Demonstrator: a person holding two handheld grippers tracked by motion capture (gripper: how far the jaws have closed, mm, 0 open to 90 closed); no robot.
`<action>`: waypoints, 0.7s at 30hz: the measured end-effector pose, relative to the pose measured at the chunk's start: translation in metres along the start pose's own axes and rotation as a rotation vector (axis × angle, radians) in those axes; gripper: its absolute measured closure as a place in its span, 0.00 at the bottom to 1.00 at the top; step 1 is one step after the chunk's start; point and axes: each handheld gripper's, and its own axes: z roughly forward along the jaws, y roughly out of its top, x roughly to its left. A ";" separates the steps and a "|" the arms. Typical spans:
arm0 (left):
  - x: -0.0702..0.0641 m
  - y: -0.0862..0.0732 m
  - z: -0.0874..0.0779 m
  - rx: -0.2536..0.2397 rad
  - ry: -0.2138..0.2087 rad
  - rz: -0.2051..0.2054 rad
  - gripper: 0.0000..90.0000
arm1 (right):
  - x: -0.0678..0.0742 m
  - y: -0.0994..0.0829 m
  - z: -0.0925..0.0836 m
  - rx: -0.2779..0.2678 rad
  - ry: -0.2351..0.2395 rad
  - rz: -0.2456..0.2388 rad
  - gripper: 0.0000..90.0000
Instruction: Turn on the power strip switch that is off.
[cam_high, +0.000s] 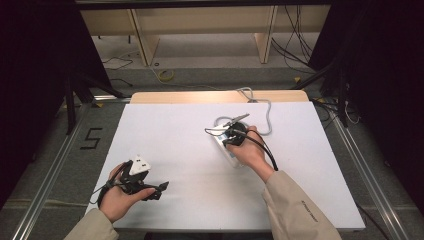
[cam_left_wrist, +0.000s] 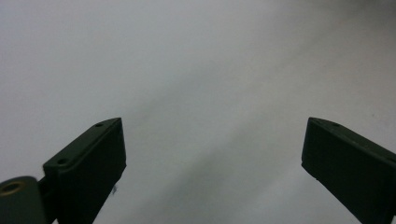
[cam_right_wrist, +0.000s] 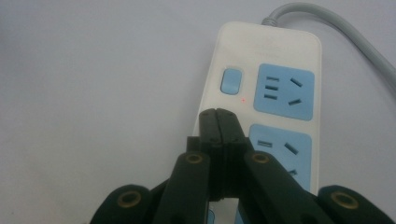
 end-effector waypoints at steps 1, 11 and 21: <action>0.000 0.000 0.000 0.000 0.000 0.000 0.07 | 0.000 0.000 0.000 0.004 0.000 0.002 1.00; 0.000 0.000 0.000 0.001 0.001 0.001 0.07 | 0.002 0.002 0.001 0.023 -0.017 -0.005 1.00; -0.002 0.000 0.001 -0.001 0.001 -0.003 0.07 | 0.003 0.005 0.002 0.050 -0.024 0.002 1.00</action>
